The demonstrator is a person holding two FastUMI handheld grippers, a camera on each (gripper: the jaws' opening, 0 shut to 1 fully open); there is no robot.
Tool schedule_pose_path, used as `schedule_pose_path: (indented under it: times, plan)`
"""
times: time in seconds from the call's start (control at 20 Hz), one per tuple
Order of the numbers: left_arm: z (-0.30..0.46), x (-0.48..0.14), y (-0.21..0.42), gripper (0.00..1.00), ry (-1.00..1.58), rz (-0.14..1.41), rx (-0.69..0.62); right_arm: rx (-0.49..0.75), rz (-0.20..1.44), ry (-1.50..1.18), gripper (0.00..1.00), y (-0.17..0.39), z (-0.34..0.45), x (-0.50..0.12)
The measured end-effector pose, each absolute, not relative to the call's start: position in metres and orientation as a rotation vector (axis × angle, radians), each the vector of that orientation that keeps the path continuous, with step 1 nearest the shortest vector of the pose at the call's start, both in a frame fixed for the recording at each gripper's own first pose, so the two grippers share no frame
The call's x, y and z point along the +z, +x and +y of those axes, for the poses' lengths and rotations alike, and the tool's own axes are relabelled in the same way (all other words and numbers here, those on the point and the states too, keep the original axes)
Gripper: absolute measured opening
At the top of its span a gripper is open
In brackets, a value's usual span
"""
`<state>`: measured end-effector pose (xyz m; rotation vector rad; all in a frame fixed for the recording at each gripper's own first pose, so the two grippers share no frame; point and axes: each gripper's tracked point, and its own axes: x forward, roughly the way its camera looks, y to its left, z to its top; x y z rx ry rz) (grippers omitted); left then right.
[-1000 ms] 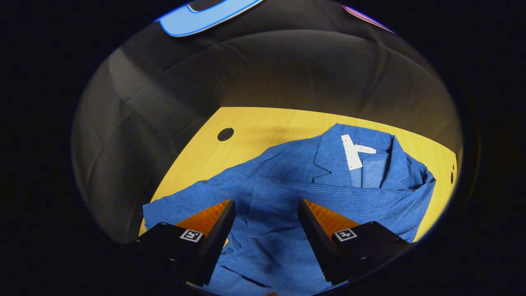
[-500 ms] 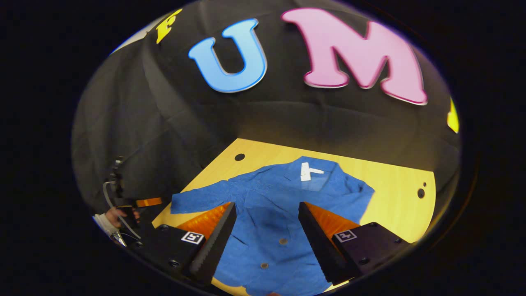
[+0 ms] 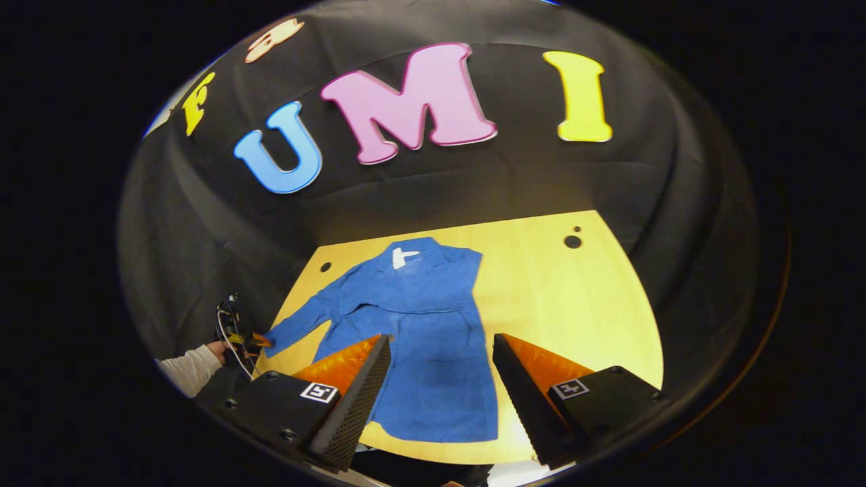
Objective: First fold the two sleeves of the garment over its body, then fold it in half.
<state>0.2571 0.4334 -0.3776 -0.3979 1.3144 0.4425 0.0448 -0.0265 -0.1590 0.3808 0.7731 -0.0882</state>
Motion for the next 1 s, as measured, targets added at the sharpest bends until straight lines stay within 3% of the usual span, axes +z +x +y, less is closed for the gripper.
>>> schedule_pose_path:
  times: [0.3, 0.35, 0.4, 0.55, 0.6, 0.8, 1.0]
  plan:
    - [0.422, -0.375, 0.268, 0.87, -0.324, 1.308, 0.37, -0.157, 0.736, 0.4, 0.98, 0.023, -0.044, -0.142]
    - [0.419, -0.37, 0.274, 0.81, -0.304, 1.299, 0.346, -0.153, 0.737, 0.409, 0.98, 0.023, -0.041, -0.142]
    - [0.414, -0.373, 0.272, 0.67, -0.286, 1.315, 0.316, -0.144, 0.741, 0.418, 0.98, 0.023, -0.037, -0.143]
    - [0.407, -0.372, 0.277, 0.07, -0.272, 1.316, 0.251, -0.123, 0.768, 0.42, 0.98, 0.024, -0.022, -0.149]
    - [0.406, -0.375, 0.278, 0.01, -0.275, 1.303, 0.234, -0.11, 0.775, 0.409, 0.98, 0.023, -0.017, -0.151]
    - [0.387, -0.358, 0.291, 0.0, -0.366, 1.245, 0.145, -0.083, 0.769, 0.381, 0.98, 0.024, -0.011, -0.149]
    - [0.377, -0.31, 0.31, 0.0, -0.252, 1.18, 0.105, -0.087, 0.748, 0.431, 0.98, 0.027, -0.014, -0.144]
